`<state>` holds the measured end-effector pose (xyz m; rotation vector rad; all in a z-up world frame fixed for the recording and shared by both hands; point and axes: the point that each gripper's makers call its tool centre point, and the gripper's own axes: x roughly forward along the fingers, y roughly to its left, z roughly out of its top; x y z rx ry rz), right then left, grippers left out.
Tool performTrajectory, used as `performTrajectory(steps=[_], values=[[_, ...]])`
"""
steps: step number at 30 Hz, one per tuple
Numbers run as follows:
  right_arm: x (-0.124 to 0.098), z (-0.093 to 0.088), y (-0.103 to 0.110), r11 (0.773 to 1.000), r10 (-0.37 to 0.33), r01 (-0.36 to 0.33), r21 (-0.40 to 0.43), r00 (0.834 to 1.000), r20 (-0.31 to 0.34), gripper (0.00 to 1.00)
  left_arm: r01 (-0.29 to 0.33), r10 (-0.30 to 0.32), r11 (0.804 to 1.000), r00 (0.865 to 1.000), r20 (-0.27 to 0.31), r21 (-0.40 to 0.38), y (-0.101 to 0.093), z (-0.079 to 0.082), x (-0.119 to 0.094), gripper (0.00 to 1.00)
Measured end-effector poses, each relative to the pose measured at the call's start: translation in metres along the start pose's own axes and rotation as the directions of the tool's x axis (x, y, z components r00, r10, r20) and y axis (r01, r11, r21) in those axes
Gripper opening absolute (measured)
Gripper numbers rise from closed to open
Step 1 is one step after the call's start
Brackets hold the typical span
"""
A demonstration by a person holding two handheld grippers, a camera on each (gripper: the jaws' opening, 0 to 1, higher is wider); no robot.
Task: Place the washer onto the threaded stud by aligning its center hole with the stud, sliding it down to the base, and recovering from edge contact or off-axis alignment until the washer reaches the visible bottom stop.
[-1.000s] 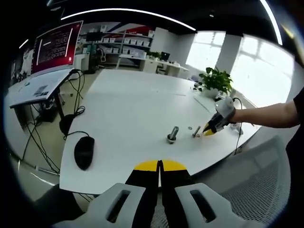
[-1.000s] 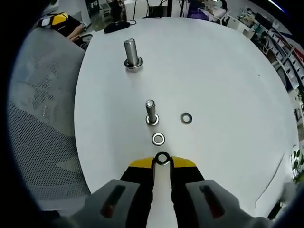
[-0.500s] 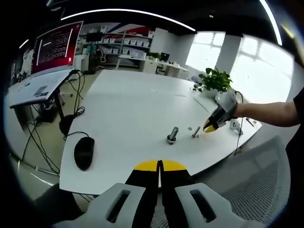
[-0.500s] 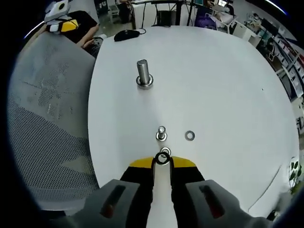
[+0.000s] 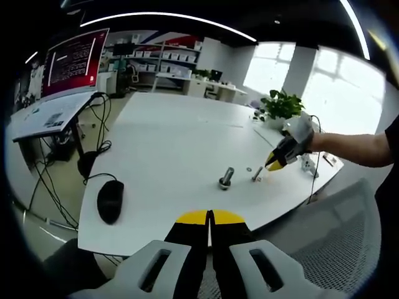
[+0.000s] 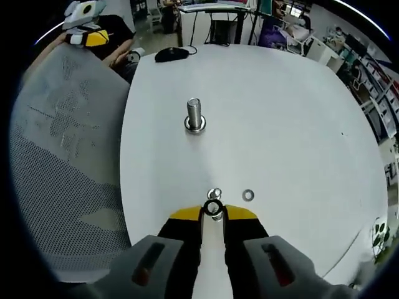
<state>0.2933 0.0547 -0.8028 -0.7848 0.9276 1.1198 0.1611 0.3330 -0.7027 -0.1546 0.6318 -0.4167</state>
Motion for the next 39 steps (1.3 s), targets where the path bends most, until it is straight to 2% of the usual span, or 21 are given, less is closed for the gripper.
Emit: performTrajectory(steps=[18, 21, 39], values=[[0.005, 0.012, -0.003, 0.999, -0.026, 0.027, -0.029, 1.0, 0.012, 0.14, 0.0, 0.0, 1.0, 1.0, 0.005, -0.001, 0.0, 0.001, 0.0, 0.0], [0.008, 0.01, -0.004, 0.999, -0.032, 0.032, -0.024, 0.999, -0.008, 0.14, -0.001, 0.001, 1.0, 1.0, 0.004, -0.001, 0.0, 0.0, 0.0, 0.0], [0.018, 0.008, -0.003, 0.999, -0.01, 0.009, -0.031, 0.999, -0.033, 0.14, -0.003, 0.003, 1.0, 1.0, 0.003, -0.004, 0.001, 0.0, 0.0, 0.0]])
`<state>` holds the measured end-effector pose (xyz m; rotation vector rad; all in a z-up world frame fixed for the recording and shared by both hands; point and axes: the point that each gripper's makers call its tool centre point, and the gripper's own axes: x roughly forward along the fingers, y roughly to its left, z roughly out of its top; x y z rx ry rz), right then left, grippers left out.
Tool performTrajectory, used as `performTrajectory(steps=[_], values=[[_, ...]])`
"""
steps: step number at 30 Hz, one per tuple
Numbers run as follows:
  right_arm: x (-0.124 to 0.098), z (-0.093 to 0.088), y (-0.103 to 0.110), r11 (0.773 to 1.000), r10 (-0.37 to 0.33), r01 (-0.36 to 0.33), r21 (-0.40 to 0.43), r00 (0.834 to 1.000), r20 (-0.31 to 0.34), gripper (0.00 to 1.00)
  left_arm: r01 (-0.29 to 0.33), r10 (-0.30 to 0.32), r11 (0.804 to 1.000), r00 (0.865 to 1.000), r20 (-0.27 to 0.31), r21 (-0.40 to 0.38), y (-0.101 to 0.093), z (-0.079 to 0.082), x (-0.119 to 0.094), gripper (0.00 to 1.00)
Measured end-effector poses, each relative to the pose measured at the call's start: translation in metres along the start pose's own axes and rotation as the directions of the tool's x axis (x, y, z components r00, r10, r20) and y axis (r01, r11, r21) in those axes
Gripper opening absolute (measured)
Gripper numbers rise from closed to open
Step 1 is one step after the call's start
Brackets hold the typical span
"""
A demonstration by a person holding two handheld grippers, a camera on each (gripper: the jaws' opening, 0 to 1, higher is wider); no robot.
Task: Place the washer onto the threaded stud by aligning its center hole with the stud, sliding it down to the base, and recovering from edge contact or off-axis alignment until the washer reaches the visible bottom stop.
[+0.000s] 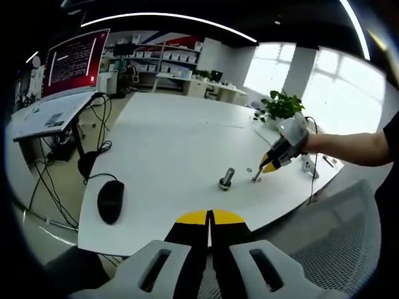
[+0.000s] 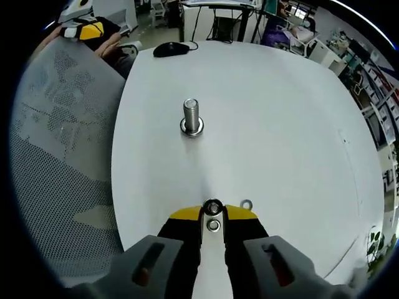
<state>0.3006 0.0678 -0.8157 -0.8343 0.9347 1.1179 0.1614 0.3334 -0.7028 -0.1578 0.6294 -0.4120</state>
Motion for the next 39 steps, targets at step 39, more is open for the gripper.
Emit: performTrajectory(steps=[39], values=[[0.04, -0.027, 0.008, 0.999, 0.042, -0.041, 0.017, 0.996, -0.074, 0.33, -0.037, 0.036, 0.999, 0.999, -0.033, -0.022, 0.005, -0.006, 0.0, 0.0]])
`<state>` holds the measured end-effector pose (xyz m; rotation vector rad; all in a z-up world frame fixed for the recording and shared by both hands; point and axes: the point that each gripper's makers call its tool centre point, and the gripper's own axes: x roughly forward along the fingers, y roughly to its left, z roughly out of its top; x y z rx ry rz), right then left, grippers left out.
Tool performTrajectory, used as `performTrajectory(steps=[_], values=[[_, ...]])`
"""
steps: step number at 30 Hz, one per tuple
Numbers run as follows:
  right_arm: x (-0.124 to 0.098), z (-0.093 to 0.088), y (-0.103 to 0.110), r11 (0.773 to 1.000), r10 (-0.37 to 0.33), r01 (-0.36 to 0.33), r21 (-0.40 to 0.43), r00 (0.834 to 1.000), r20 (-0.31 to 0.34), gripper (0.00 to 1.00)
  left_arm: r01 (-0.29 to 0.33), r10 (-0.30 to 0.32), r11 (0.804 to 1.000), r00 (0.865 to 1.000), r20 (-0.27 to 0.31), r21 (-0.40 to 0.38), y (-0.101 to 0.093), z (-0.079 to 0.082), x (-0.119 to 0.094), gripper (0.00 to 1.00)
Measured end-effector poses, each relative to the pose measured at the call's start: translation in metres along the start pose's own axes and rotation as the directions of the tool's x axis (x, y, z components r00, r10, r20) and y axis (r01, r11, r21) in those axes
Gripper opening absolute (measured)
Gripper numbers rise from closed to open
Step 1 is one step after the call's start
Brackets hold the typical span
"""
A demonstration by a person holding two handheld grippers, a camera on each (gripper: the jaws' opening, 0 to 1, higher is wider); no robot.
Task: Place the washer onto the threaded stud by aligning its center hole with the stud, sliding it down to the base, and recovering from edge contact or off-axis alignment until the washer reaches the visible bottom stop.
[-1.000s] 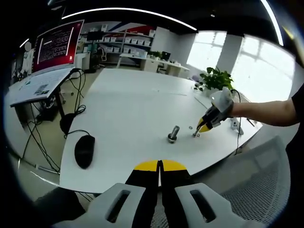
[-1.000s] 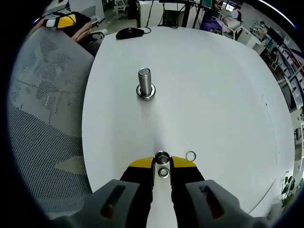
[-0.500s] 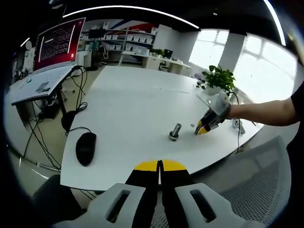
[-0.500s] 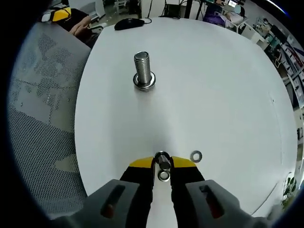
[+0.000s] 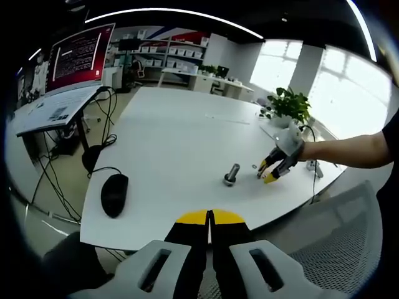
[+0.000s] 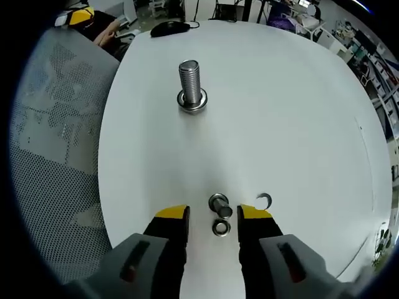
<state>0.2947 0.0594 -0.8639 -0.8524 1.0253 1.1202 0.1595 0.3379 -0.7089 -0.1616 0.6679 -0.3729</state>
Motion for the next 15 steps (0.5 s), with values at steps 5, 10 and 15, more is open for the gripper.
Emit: performTrajectory(steps=[5, 10, 15], values=[[-0.003, -0.009, 0.001, 1.0, -0.002, 0.002, 0.02, 1.0, 0.008, 0.33, 0.001, -0.001, 1.0, 1.0, 0.0, 0.001, 0.0, 0.0, 0.0, 0.0], [-0.008, -0.014, 0.0, 0.999, -0.011, 0.011, 0.034, 1.0, 0.018, 0.32, 0.002, -0.002, 1.0, 1.0, 0.008, 0.001, 0.0, 0.002, 0.0, 0.0], [-0.01, -0.017, -0.002, 0.999, -0.019, 0.018, 0.042, 1.0, 0.023, 0.3, 0.003, -0.004, 1.0, 1.0, 0.01, 0.002, 0.0, 0.002, 0.0, 0.0]])
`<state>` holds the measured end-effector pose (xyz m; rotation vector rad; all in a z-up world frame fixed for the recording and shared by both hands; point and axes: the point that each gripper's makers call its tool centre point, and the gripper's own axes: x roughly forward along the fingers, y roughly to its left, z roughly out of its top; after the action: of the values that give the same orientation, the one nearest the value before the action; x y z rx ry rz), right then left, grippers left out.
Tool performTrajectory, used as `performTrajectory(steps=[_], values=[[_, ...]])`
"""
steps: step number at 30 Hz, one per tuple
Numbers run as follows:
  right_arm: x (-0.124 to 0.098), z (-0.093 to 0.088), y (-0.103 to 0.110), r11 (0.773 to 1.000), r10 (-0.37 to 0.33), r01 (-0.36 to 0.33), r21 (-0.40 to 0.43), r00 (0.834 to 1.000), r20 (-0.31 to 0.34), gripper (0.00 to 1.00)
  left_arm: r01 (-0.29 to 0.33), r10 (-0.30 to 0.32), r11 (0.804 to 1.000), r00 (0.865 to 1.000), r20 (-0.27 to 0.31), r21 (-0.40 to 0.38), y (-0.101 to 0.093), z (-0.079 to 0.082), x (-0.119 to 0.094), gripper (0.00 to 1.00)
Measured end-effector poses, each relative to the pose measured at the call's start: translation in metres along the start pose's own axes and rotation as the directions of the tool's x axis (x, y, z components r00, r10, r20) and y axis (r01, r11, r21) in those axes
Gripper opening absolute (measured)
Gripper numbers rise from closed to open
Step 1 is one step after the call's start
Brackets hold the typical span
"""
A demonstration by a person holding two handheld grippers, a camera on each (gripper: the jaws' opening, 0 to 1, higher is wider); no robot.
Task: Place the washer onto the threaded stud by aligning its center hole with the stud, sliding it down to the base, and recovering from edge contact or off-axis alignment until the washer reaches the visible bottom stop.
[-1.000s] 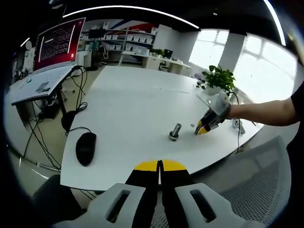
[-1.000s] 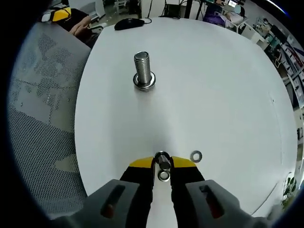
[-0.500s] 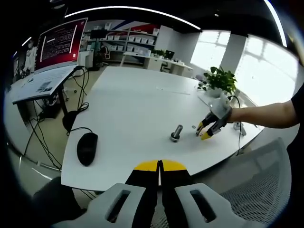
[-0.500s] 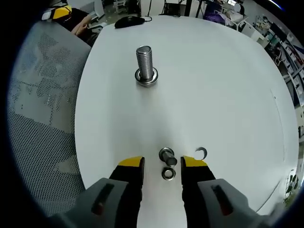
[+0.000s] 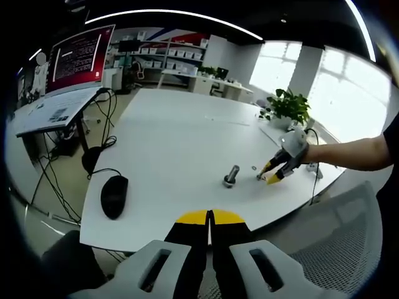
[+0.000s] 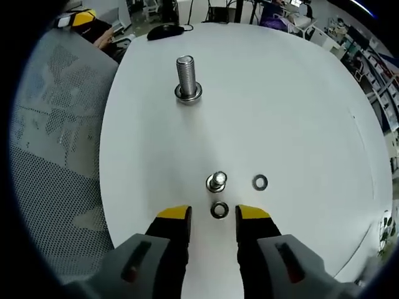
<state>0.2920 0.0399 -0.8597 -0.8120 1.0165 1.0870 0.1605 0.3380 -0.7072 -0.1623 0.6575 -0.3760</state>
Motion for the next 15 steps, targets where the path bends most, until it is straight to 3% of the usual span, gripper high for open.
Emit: performTrajectory(steps=[15], values=[[0.0056, -0.0067, -0.0025, 0.999, 0.041, -0.041, 0.009, 0.998, -0.042, 0.27, -0.002, 0.002, 1.0, 1.0, -0.001, -0.001, 0.0002, -0.0005, -0.0004, 0.0]])
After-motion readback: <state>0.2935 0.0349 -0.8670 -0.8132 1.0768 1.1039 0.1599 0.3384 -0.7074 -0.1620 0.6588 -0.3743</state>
